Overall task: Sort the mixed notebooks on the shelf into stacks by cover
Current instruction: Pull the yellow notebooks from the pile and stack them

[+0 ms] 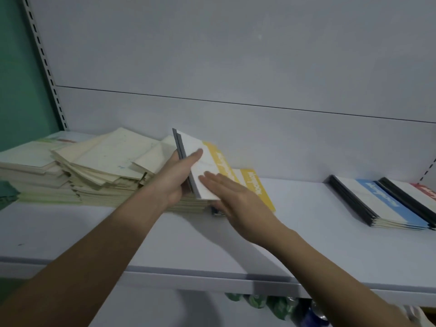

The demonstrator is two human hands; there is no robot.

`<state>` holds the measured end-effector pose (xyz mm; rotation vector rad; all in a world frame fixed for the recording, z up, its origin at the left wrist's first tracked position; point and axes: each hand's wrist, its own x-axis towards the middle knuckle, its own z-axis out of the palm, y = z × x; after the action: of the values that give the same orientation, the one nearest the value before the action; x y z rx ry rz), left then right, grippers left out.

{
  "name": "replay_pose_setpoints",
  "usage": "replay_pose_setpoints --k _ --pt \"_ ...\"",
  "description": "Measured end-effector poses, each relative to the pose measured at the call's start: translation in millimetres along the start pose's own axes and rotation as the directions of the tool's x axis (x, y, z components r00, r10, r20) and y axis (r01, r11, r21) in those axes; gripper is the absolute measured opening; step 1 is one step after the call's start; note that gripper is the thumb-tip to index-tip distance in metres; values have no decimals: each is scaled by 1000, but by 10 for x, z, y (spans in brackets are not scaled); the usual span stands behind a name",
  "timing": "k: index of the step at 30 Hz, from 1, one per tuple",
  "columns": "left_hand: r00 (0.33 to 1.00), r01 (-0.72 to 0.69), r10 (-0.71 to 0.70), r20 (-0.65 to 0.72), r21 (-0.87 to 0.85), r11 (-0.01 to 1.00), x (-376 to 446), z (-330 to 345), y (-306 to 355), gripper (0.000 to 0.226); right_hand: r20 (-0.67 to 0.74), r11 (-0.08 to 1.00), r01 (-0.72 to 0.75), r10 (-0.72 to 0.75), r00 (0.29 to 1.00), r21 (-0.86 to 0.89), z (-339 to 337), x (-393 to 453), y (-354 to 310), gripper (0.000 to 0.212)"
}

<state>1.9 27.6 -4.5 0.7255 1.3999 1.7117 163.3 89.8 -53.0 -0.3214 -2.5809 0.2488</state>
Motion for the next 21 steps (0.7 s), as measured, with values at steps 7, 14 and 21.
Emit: replay_pose_setpoints --k 7,14,21 --pt "997 -68 70 -30 68 995 -6 -227 107 36 -157 889 -326 389 908 323 -23 -18 255 36" --pt "992 -100 106 -62 90 991 1 -360 141 30 268 896 -397 440 857 -200 202 -159 687 87" --pt "995 -87 91 -52 72 994 29 -388 153 32 123 890 -304 362 924 -338 203 -191 648 53"
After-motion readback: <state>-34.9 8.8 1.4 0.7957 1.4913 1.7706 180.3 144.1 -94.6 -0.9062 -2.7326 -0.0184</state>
